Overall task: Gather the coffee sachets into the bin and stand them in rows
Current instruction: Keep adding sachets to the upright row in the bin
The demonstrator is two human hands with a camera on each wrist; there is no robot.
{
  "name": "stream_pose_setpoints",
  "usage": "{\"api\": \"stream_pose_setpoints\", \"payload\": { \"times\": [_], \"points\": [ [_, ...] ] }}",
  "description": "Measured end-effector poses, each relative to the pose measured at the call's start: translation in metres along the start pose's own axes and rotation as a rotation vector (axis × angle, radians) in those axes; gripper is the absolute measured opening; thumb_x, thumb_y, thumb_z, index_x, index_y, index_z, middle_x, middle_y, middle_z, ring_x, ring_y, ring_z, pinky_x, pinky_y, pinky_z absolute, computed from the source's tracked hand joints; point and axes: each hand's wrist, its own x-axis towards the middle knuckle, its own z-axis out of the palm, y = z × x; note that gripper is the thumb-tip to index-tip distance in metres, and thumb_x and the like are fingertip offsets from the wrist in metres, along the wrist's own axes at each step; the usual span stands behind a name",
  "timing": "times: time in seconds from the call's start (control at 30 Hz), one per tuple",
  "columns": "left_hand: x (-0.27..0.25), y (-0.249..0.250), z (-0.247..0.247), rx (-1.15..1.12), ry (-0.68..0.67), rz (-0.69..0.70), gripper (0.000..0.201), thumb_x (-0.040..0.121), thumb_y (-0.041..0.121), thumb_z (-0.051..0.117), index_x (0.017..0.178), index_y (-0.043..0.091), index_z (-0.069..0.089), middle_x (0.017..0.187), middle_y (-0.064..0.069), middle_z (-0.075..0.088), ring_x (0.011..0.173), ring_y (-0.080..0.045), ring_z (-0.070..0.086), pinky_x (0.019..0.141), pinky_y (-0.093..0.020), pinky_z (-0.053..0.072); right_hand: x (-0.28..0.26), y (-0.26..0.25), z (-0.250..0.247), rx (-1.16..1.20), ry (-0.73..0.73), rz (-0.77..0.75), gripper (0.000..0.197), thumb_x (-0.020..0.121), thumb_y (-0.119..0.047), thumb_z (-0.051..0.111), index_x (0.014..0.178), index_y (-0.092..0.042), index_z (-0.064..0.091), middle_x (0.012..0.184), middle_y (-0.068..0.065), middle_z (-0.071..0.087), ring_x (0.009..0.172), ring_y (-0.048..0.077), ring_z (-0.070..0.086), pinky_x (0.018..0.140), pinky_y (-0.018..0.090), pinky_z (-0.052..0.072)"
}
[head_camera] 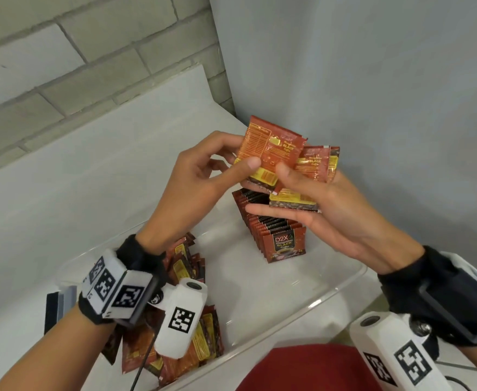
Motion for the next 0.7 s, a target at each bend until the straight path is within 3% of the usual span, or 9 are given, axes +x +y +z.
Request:
{"api": "stream_pose_setpoints", "payload": {
  "times": [0.17,0.23,0.3,0.37,0.47,0.53,0.6,0.7],
  "points": [
    [0.0014,0.0008,-0.0076,-0.075,-0.028,0.095,0.012,0.084,0.021,0.069,0.096,0.023,0.069,0.097,-0.001,0.066,0.095,-0.036,0.055,0.081,-0.045,0.047,0.0045,0.0015,0.0009,0.037,-0.021,0.078,0.086,0.064,-0.062,0.051,0.133,-0.011,0.047,0.117,0.019,0.067,0.107,0.034,0.066,0.089,0.047,0.054],
    [0.0017,0.0004,-0.009,-0.057,-0.079,0.146,0.011,0.084,0.027,0.07,0.095,0.03,0.071,0.098,0.005,0.065,0.099,-0.038,0.053,0.082,-0.055,0.047,0.0049,0.0014,0.0004,0.059,-0.031,0.102,0.088,0.065,-0.064,0.048,0.134,-0.009,0.045,0.117,0.02,0.067,0.107,0.034,0.066,0.092,0.046,0.053],
    [0.0014,0.0008,-0.0095,-0.038,-0.127,0.162,0.01,0.084,0.035,0.069,0.094,0.037,0.072,0.102,0.013,0.067,0.104,-0.039,0.053,0.08,-0.066,0.044,0.0037,0.0018,-0.0008,0.016,-0.036,0.087,0.075,0.073,-0.057,0.051,0.131,-0.009,0.05,0.119,0.016,0.067,0.11,0.032,0.064,0.099,0.049,0.048],
    [0.0014,0.0015,-0.0098,-0.024,-0.141,0.154,0.014,0.085,0.03,0.068,0.094,0.039,0.072,0.105,0.014,0.068,0.109,-0.036,0.054,0.08,-0.067,0.044,0.0026,0.0023,-0.002,-0.041,-0.027,0.067,0.055,0.083,-0.041,0.056,0.129,-0.011,0.056,0.121,0.013,0.066,0.114,0.029,0.063,0.103,0.047,0.046],
    [0.0001,0.0007,-0.0106,-0.004,-0.154,0.151,0.018,0.089,0.021,0.062,0.101,0.029,0.072,0.111,0.01,0.069,0.113,-0.027,0.055,0.084,-0.066,0.044,0.0021,0.0016,-0.0022,-0.081,-0.043,0.055,0.04,0.092,-0.021,0.055,0.13,-0.01,0.057,0.125,0.01,0.065,0.116,0.026,0.061,0.099,0.037,0.05],
    [-0.0008,-0.0009,-0.0098,0.012,-0.154,0.123,0.025,0.094,0.016,0.056,0.115,0.019,0.07,0.117,0.01,0.067,0.117,-0.024,0.054,0.09,-0.061,0.046,0.0033,0.0008,-0.0019,-0.045,0.001,0.046,0.035,0.087,-0.017,0.06,0.121,-0.009,0.062,0.118,0.012,0.068,0.108,0.026,0.066,0.091,0.034,0.054],
    [-0.0009,-0.0013,-0.0077,0.022,-0.134,0.077,0.034,0.1,0.011,0.048,0.131,0.017,0.058,0.123,0.009,0.065,0.119,-0.019,0.054,0.096,-0.048,0.049,0.0047,0.0017,-0.0038,-0.006,0.072,0.032,0.034,0.081,-0.015,0.065,0.114,-0.006,0.064,0.109,0.013,0.071,0.099,0.025,0.069,0.086,0.033,0.056],
    [0.0002,0.0015,-0.0044,-0.029,-0.099,0.031,0.038,0.103,0.014,0.036,0.141,0.016,0.042,0.128,0.002,0.062,0.113,-0.014,0.059,0.091,-0.032,0.052,0.0052,0.0027,-0.0049,0.009,0.14,0.005,0.037,0.084,-0.01,0.064,0.121,-0.006,0.061,0.109,0.012,0.072,0.1,0.025,0.069,0.088,0.034,0.056]
  ]
}}
